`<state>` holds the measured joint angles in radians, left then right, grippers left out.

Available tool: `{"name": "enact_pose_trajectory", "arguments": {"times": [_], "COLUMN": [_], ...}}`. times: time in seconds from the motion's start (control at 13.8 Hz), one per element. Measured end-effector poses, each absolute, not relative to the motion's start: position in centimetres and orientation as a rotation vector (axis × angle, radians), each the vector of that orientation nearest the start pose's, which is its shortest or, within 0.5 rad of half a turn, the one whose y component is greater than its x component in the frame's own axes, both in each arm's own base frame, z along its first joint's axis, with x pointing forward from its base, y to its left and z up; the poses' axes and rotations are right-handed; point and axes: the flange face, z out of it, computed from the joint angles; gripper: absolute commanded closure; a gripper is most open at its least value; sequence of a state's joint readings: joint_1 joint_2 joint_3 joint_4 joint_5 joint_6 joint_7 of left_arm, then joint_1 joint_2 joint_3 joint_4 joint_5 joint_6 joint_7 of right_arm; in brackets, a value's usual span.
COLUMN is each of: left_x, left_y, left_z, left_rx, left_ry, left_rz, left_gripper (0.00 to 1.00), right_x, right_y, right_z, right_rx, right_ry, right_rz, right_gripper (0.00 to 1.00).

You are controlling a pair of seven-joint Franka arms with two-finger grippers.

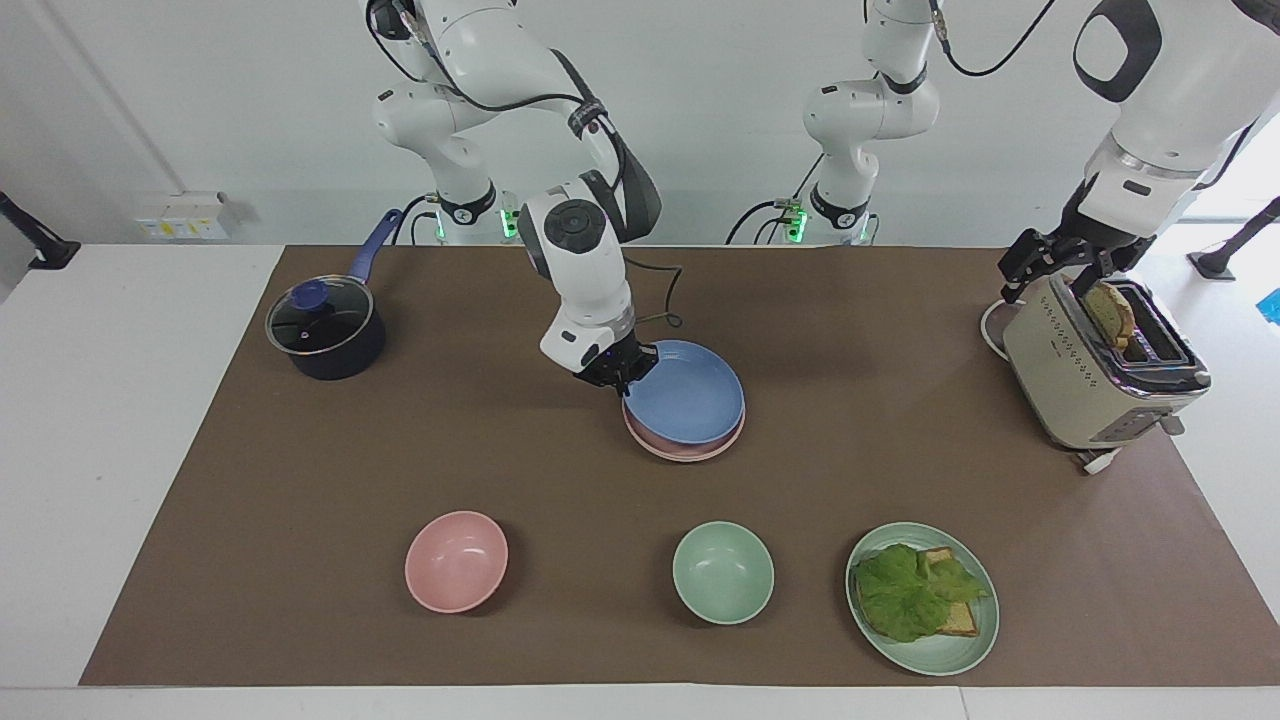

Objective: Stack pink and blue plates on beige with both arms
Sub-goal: 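Carry the blue plate onto the pink plate with the right gripper, then open the right gripper and withdraw it toward the pot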

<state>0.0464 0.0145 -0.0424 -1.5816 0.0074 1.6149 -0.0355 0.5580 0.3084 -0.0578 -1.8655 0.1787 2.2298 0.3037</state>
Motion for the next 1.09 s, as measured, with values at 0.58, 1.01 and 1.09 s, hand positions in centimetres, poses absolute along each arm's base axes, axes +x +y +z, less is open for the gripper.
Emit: {"name": "enact_pose_trajectory", "arguments": {"times": [0.58,1.01,1.09], "left_x": [56.3,56.3,56.3], "left_y": [0.3,0.3,0.3], "left_z": [61.5,61.5,61.5], "left_rx": [-3.134,-3.134,-3.134], "left_ry": [-0.062,-0.062,-0.062], "left_rz": [-0.030,-0.030,-0.030], "left_gripper": [0.00,0.00,0.00], "right_x": [55.6,57.8,58.5], "right_y": [30.0,28.0,26.7], "right_z": [34.6,36.8,37.8], "right_rx": [-2.990,-2.975,-2.973], "right_ry": [-0.144,-0.092,-0.061], "right_rz": [-0.011,-0.091,-0.116], "right_gripper": [0.00,0.00,0.00]}}
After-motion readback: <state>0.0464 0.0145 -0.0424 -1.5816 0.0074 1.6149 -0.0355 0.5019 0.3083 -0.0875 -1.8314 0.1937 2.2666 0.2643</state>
